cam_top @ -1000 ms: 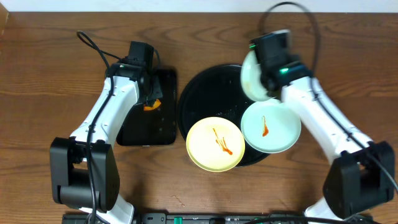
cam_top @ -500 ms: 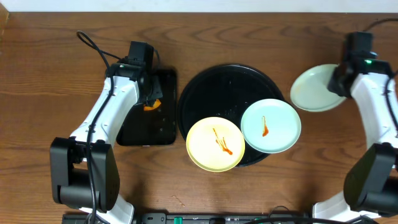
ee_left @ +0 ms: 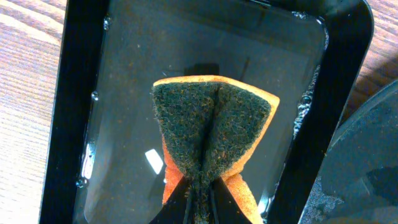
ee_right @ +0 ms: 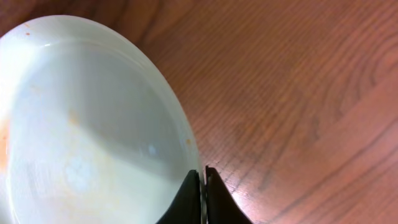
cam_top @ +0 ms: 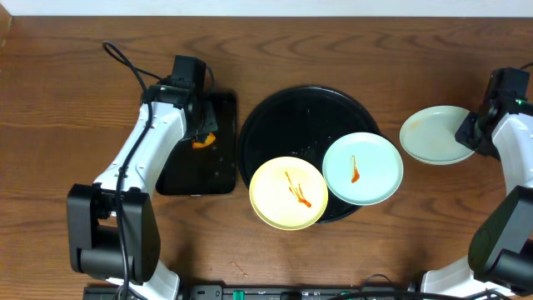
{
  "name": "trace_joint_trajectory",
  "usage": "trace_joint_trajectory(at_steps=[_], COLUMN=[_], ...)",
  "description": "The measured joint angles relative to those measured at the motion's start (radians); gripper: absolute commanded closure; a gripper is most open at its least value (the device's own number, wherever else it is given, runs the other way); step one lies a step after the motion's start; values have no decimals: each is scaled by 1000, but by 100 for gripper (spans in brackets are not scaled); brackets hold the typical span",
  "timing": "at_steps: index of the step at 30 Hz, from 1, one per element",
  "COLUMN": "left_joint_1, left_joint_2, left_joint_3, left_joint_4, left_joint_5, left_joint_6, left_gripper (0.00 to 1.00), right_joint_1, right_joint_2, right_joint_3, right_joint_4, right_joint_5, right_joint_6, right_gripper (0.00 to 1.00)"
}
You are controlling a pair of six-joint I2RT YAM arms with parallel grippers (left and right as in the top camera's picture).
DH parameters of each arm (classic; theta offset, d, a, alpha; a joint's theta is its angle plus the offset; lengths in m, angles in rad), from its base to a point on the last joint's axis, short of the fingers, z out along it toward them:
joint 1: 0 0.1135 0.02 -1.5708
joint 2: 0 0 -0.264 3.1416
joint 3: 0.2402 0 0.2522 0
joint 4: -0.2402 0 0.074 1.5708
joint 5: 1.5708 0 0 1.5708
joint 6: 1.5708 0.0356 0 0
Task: Clean dirty plates on tray and stack at the side
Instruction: 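Lift the wiped pale green plate with right gripper to the right side, then set the plate down on the table and release with right gripper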
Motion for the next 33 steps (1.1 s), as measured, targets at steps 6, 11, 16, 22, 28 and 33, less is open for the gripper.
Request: trace_joint_trajectory(at_steps=[6,11,16,22,28,33], left_joint_1=[0,0,0,0,0,0], left_joint_2=[0,0,0,0,0,0], left_joint_3=[0,0,0,0,0,0], left_joint_4=[0,0,0,0,0,-1], left_joint_5=[0,0,0,0,0,0], left_joint_6=[0,0,0,0,0,0], left_gripper=[92,92,92,92,92,92], right_joint_1=[-2,0,33,94,155,204], right_joint_2=[0,0,0,0,-3,-3], right_joint_3=[-1,-2,-3,-38,-174,-267], right_joint_4=[22,-43,-196,-243,-165,-76], right_joint_5=[-128,-401,-558,-577,-574,-576], right_joint_6=[-33,-121,-164,-175,-161,-127], right_gripper=[59,55,55,56,62,83])
